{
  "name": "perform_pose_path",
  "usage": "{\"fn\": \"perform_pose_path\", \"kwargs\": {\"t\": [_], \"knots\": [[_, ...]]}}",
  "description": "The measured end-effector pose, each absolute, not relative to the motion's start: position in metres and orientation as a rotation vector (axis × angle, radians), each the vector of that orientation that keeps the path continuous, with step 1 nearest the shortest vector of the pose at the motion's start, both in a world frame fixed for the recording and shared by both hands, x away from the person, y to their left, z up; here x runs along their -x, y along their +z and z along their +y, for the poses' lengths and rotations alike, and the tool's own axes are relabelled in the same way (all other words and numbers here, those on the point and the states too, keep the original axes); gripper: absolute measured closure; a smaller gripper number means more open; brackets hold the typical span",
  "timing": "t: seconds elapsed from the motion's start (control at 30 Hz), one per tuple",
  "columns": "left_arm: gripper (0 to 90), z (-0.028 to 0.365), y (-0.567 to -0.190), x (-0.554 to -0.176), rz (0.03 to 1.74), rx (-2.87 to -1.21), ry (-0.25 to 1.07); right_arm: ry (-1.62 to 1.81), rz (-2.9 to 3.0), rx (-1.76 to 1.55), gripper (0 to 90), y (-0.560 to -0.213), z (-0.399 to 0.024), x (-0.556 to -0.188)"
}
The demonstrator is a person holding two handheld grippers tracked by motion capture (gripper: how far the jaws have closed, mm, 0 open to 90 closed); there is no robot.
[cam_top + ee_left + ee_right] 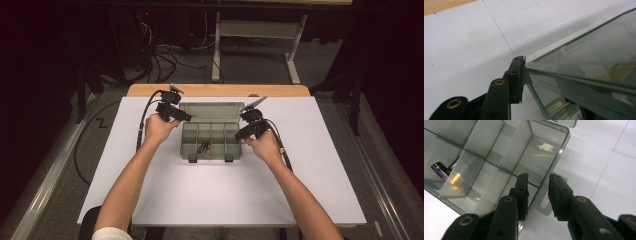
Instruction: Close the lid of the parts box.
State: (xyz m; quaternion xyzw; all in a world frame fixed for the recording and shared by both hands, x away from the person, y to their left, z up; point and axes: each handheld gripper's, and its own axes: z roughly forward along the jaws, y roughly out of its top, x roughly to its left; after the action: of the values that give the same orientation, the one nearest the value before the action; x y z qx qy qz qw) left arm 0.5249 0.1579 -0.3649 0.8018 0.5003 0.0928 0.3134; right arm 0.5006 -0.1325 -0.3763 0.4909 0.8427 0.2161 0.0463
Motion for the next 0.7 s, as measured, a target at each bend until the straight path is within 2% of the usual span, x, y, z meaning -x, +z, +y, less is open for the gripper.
{"fn": "perform_pose_path", "kwargs": {"t": [0.53, 0.7], "knots": [[59.8, 0.16, -0.366, -0.521, 1.305, -2.116, 0.249, 0.712, 2.585, -1.459, 70.0, -0.374, -0.136, -0.498], [59.9, 0.159, -0.364, -0.519, 1.295, -2.133, 0.266, 0.763, 2.536, -1.396, 87.7, -0.356, -0.143, -0.493]]}}
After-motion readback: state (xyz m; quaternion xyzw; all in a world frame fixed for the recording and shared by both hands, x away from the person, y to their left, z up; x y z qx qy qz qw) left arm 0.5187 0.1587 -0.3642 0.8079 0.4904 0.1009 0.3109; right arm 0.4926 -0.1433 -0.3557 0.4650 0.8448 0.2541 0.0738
